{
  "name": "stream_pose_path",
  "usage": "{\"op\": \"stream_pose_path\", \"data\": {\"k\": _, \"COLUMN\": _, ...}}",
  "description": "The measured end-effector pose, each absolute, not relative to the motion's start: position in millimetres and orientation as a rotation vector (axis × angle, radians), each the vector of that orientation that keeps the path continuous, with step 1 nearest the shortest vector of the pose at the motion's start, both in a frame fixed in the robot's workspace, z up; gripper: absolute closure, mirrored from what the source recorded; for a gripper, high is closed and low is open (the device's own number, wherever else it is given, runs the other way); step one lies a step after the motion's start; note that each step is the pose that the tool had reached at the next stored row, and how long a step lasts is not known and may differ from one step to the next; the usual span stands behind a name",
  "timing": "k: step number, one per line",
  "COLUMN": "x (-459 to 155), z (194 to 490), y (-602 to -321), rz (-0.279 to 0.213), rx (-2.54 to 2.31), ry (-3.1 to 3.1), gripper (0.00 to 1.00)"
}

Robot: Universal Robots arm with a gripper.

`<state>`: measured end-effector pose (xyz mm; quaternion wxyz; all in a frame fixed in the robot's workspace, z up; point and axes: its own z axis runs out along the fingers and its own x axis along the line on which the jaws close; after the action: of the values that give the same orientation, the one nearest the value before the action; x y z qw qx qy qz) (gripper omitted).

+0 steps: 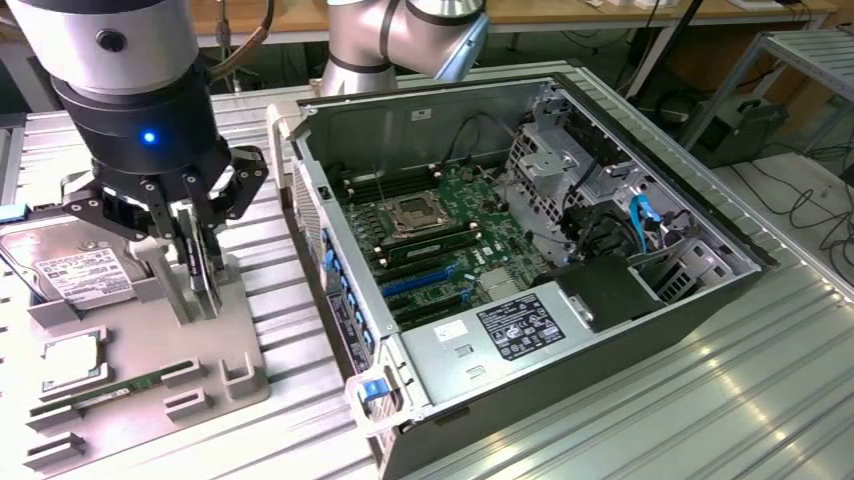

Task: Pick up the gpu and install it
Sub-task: 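Pick up the gpu and move the gpu toward the slot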

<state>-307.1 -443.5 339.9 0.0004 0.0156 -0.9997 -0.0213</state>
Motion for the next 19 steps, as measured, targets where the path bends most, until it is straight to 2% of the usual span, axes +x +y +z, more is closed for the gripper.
{"op": "stream_pose_path", "data": {"k": 2, "x": -307.0, "z": 360.7, "y": -443.6, "rz": -0.067, "rx": 0.049, "ry": -3.14, "gripper": 0.73}}
{"op": "stream_pose_path", "data": {"k": 19, "x": -307.1, "z": 383.1, "y": -443.5, "rz": -0.067, "rx": 0.049, "ry": -3.14, "gripper": 0.73}}
